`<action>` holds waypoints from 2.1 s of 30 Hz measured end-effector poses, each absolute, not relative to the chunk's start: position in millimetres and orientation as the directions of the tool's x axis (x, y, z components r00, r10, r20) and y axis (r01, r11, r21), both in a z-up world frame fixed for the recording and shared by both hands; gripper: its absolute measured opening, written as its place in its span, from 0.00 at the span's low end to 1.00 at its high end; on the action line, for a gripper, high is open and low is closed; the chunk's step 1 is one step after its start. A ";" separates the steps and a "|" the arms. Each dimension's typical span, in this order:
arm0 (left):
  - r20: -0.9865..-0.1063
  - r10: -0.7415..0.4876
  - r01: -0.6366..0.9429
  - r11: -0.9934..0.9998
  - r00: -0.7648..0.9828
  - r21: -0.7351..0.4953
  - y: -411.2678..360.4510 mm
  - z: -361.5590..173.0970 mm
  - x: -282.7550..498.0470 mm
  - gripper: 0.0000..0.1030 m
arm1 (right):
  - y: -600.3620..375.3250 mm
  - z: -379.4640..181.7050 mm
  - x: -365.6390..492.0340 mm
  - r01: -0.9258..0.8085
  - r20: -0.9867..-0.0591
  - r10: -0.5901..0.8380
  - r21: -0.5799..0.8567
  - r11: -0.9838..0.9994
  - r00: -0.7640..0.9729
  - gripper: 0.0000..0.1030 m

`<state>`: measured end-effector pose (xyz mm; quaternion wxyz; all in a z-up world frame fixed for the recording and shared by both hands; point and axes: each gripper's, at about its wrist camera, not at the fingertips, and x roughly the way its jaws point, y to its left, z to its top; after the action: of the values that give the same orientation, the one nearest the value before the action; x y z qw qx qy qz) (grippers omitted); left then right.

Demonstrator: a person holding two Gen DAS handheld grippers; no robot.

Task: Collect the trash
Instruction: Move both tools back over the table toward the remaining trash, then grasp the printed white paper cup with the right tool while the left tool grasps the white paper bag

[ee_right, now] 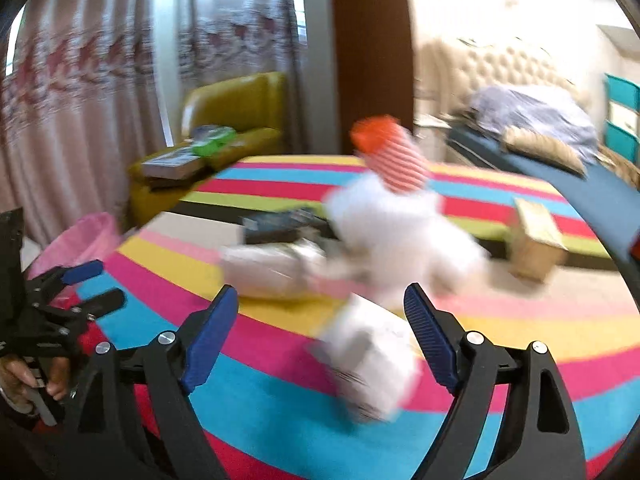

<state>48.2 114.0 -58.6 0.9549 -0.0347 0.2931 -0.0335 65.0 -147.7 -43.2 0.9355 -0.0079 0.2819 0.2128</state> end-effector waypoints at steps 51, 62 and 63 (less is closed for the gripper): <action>-0.651 -0.260 0.294 0.954 0.713 -0.059 -29.0 -84.8 140.9 0.58 | -221.5 -87.8 81.9 -0.143 -0.548 0.229 0.196 0.970 0.805 0.64; -0.654 -0.239 0.285 0.958 0.718 -0.037 -36.3 -67.4 177.6 0.50 | -222.1 -88.1 81.4 -0.142 -0.547 0.230 0.199 0.970 0.805 0.64; -0.664 -0.246 0.298 0.954 0.706 -0.037 -40.1 -69.8 181.5 0.35 | -222.1 -88.0 81.4 -0.143 -0.547 0.231 0.199 0.970 0.805 0.64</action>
<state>181.5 -40.1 -69.8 0.9229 0.0363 0.3539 -0.1474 81.4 -222.1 -88.0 0.9471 0.0739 0.2965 0.0987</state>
